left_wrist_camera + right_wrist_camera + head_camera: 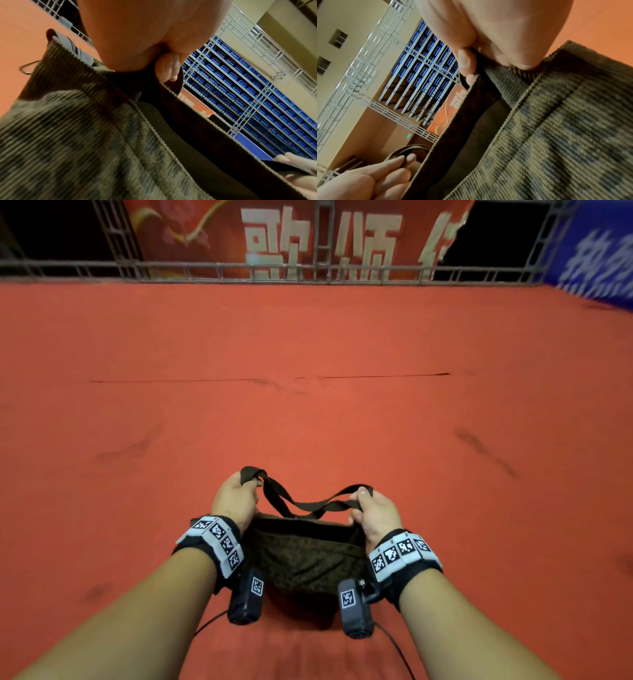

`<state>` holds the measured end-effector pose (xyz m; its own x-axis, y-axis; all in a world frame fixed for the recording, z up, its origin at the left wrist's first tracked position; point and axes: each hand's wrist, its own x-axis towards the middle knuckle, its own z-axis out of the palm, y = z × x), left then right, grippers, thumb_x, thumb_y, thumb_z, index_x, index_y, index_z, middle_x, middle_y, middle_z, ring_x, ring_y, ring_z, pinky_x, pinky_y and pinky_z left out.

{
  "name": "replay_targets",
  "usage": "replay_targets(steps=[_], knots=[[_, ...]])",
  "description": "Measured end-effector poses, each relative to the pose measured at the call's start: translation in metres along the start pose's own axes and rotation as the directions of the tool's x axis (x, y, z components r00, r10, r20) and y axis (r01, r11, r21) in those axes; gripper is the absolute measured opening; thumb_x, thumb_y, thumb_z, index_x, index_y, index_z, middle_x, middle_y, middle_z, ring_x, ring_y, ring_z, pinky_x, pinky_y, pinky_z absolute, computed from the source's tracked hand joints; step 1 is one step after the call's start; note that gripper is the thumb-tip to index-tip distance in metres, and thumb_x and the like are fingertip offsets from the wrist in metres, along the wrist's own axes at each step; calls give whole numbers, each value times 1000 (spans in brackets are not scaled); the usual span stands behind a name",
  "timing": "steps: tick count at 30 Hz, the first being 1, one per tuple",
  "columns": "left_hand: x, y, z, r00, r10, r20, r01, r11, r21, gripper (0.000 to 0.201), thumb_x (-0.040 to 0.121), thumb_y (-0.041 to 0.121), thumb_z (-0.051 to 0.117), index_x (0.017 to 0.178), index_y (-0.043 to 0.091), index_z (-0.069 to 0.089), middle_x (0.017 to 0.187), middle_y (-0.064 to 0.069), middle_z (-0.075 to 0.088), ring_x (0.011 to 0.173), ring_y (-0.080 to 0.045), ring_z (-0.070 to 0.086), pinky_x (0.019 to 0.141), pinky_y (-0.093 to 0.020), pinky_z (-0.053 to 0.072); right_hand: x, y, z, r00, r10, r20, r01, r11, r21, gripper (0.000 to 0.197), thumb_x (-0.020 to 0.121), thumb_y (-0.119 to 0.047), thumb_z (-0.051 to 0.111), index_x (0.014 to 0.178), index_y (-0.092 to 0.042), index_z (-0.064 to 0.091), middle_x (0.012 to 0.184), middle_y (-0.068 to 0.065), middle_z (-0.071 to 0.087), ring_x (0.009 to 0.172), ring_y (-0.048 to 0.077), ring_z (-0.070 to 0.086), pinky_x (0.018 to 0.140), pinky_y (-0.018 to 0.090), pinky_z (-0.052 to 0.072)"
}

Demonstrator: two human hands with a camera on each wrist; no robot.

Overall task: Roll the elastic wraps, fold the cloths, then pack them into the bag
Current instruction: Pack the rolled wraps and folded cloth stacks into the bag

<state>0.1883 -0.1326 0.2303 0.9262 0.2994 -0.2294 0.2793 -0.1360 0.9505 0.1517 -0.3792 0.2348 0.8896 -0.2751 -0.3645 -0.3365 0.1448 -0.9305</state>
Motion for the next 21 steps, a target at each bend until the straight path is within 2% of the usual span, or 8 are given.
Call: replay_targets(steps=[4,7,10,14,17,21], knots=[[-9,22,52,999,30,33,-30,1000,-1,16,81,28,51,76,27,67,52,2,47,48,-22,40,62,-40,37,7,-20,-51,998,-24,-53,26,998,52,25,100,-17,48,81,-9,59,50,4,44,44,19,45,53,30,41],[-19,30,92,997,38,63,-37,999,-22,15,81,26,52,80,22,66,52,2,47,45,-22,39,62,-39,37,14,-25,-91,996,-42,-83,45,998,34,26,101,-22,47,82,-9,61,46,1,47,48,21,47,62,36,41],[-27,29,130,994,36,99,-34,999,-17,16,78,28,51,78,23,67,52,1,47,45,-22,39,62,-39,38,19,-22,-130,993,-41,-108,44,999,27,27,102,-24,46,84,-11,62,44,-1,49,55,25,50,68,39,41],[-35,18,176,980,16,198,-18,1000,5,17,78,28,51,72,28,66,52,1,46,45,-21,38,62,-40,37,17,-12,-175,980,-2,-197,21,995,94,27,102,-23,46,86,-9,61,44,-2,48,55,24,51,68,39,42],[-41,12,201,963,2,269,-7,1000,17,15,78,27,51,75,24,65,53,0,45,44,-21,36,62,-40,35,13,-1,-198,962,44,-271,-3,988,152,27,103,-23,46,88,-8,62,44,-1,48,55,24,52,65,36,44],[-39,0,230,925,0,380,-25,998,61,13,79,28,53,78,22,64,56,-1,46,50,-21,38,62,-40,34,5,21,-218,927,82,-366,-22,986,165,27,102,-25,46,88,-9,63,46,2,45,58,24,54,68,38,43]])
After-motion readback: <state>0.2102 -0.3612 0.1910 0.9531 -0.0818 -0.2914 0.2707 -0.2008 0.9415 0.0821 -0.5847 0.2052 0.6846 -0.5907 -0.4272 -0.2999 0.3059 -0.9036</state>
